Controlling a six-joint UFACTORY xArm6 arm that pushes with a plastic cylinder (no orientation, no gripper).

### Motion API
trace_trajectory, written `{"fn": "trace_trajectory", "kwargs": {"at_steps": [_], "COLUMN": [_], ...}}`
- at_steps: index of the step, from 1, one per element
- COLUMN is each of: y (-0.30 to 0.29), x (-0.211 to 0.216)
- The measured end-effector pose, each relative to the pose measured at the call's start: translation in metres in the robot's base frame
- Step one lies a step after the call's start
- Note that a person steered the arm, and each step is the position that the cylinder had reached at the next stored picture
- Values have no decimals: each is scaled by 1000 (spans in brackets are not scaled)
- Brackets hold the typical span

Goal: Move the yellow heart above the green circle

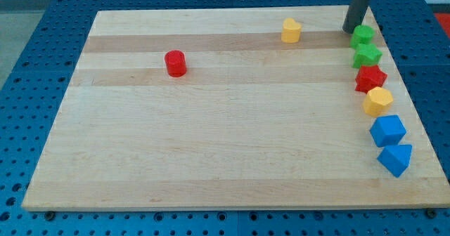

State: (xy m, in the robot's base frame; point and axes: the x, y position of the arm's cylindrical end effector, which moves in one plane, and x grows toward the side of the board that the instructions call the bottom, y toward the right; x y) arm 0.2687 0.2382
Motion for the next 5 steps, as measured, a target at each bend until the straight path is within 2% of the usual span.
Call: {"fn": "trace_trajectory", "kwargs": {"at_steps": [3, 5], "y": [-17, -75], "x": [-19, 9]}}
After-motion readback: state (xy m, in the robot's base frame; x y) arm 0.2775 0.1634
